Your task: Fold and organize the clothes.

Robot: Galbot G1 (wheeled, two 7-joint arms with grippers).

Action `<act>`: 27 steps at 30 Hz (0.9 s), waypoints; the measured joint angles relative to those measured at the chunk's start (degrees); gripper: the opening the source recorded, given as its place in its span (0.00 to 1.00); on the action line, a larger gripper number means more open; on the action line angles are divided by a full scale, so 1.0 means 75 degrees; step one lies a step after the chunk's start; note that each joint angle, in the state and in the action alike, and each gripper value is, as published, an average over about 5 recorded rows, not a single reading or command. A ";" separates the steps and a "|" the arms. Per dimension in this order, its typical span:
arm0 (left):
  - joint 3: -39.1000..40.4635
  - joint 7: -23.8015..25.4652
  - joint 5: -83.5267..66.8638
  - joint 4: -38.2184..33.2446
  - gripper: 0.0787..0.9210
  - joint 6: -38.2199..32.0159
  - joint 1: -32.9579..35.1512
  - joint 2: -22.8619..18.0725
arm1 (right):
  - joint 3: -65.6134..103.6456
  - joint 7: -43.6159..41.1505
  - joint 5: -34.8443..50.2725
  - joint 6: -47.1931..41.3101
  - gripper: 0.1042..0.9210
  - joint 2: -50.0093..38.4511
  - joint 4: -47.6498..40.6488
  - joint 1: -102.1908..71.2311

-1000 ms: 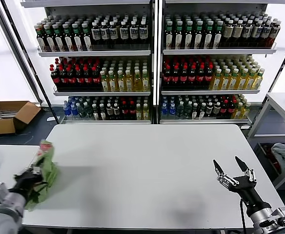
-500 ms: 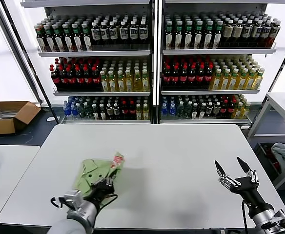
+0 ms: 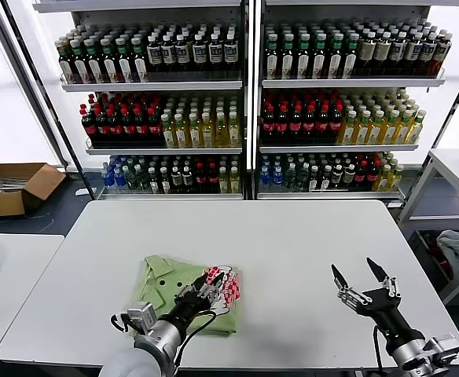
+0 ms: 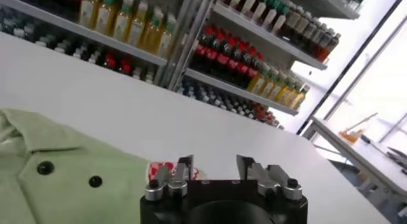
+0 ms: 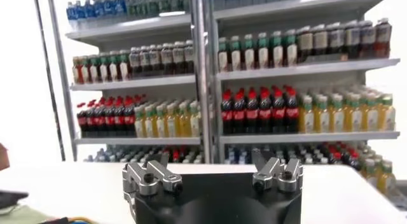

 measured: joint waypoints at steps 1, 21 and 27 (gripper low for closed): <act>-0.0054 0.0010 -0.0039 -0.0050 0.55 -0.0008 0.0010 0.0027 | -0.0107 0.0031 -0.0018 -0.0060 0.88 -0.0026 -0.0010 0.0032; -0.2874 0.0590 0.0991 -0.0854 0.88 -0.0330 0.0641 0.0359 | -0.4772 0.0715 -0.0553 -0.2010 0.87 -0.0458 -0.1824 0.2816; -0.3283 0.0619 0.1140 -0.1125 0.88 -0.0329 0.0853 0.0193 | -0.5719 0.0812 -0.0757 -0.2360 0.71 -0.0442 -0.2381 0.3467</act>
